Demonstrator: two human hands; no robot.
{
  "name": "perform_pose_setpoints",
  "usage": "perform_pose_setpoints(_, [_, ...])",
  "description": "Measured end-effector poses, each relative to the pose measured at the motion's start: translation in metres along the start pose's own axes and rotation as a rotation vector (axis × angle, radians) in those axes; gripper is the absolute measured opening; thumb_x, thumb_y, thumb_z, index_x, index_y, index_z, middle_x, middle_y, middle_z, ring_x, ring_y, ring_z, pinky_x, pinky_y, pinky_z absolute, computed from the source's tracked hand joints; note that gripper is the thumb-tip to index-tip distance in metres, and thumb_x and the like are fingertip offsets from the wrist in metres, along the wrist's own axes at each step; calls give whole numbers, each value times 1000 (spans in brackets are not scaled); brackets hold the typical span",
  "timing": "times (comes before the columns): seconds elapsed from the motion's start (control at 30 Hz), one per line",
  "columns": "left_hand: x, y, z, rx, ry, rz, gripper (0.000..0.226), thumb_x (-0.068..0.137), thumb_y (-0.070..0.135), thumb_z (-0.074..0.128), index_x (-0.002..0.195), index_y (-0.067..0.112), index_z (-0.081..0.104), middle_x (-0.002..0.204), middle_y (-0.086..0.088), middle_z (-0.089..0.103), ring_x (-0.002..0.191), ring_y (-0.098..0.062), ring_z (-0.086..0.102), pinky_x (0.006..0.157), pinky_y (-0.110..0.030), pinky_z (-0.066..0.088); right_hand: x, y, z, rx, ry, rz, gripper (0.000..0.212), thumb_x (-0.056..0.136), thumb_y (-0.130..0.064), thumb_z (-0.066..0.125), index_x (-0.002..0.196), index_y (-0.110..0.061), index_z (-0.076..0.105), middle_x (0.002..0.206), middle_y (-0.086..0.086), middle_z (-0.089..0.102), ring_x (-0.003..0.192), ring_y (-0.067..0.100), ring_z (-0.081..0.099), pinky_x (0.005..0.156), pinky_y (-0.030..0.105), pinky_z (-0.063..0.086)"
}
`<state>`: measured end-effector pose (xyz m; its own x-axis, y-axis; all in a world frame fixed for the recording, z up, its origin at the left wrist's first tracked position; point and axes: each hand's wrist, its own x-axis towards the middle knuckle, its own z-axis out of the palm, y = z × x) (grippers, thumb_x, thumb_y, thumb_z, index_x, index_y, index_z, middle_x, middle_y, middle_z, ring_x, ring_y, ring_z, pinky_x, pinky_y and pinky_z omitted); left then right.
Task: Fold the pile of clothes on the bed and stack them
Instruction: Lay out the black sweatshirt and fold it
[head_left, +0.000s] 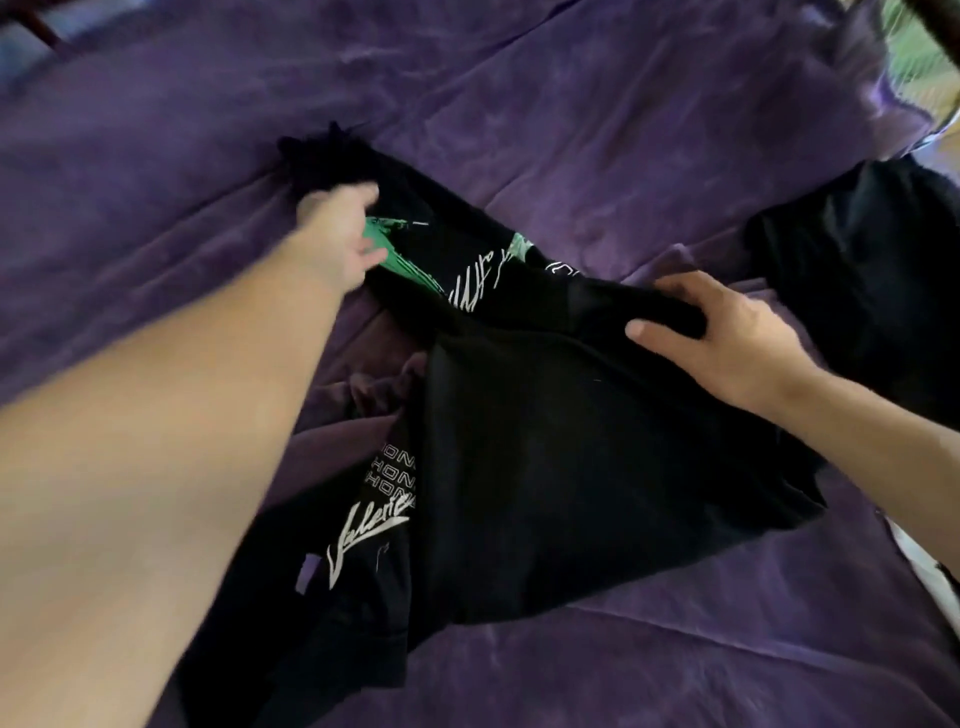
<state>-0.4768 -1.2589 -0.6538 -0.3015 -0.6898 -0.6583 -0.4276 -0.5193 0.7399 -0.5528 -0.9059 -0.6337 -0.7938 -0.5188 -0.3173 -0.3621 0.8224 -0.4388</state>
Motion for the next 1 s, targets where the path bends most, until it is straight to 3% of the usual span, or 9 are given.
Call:
perform_pose_setpoints(0.1, [-17,-72,-24,276,247,161,27,84,18,65,111,14,60,112,-12,65,94,-26,63,80,-39,55,-26,13,9,-186,-31,-46,90,61,-73,67,137,-37,35,129,-1,58,117,27,56,85,43,48])
perform_pose_setpoints(0.23, [-86,-150,-64,657,172,484,18,80,32,70,82,16,63,79,-4,68,81,-28,65,76,-35,51,-34,25,16,-191,108,-60,47,83,-47,64,119,-17,61,113,12,65,103,35,61,79,44,52])
perform_pose_setpoints(0.37, [-162,-217,-114,1008,-56,540,54,70,51,74,110,20,57,104,1,60,100,-22,57,82,-38,50,-27,25,7,99,168,65,32,87,-43,65,106,-19,72,102,10,72,95,30,66,83,37,49])
perform_pose_setpoints(0.53, [-201,-247,-178,1367,-21,571,75,66,52,75,128,17,50,121,-4,53,107,-28,55,83,-43,49,-29,37,3,172,124,154,33,82,-46,68,105,-22,72,103,5,73,97,25,66,89,35,49])
perform_pose_setpoints(0.63, [-227,-261,-200,1481,-8,654,79,63,66,65,122,14,55,135,-11,49,116,-30,51,85,-45,49,-37,34,6,279,199,237,53,75,-58,68,115,-24,63,114,6,68,105,27,63,94,40,50])
perform_pose_setpoints(0.73, [-257,-281,-213,1641,-99,705,75,55,59,77,115,16,62,144,-17,42,122,-35,50,85,-48,49,-60,28,16,311,281,302,76,67,-66,70,129,-28,47,131,7,57,118,29,55,102,43,45])
perform_pose_setpoints(0.8, [-264,-287,-223,1616,-120,704,59,55,33,86,109,15,67,140,-19,47,116,-38,56,78,-46,52,-79,29,28,251,248,304,78,70,-60,74,133,-27,41,133,11,56,121,34,53,104,45,42])
perform_pose_setpoints(0.87, [-256,-285,-234,1332,-52,705,34,66,10,78,98,10,69,126,-17,59,104,-36,62,76,-41,53,-92,31,38,185,201,298,72,75,-48,75,134,-23,41,130,17,57,118,40,53,102,47,42])
perform_pose_setpoints(1.0, [-208,-254,-264,391,540,244,19,92,13,56,103,-1,60,109,-25,64,98,-33,62,86,-45,47,-96,28,38,149,209,310,60,83,-33,70,134,-21,42,128,21,57,116,43,53,102,50,43])
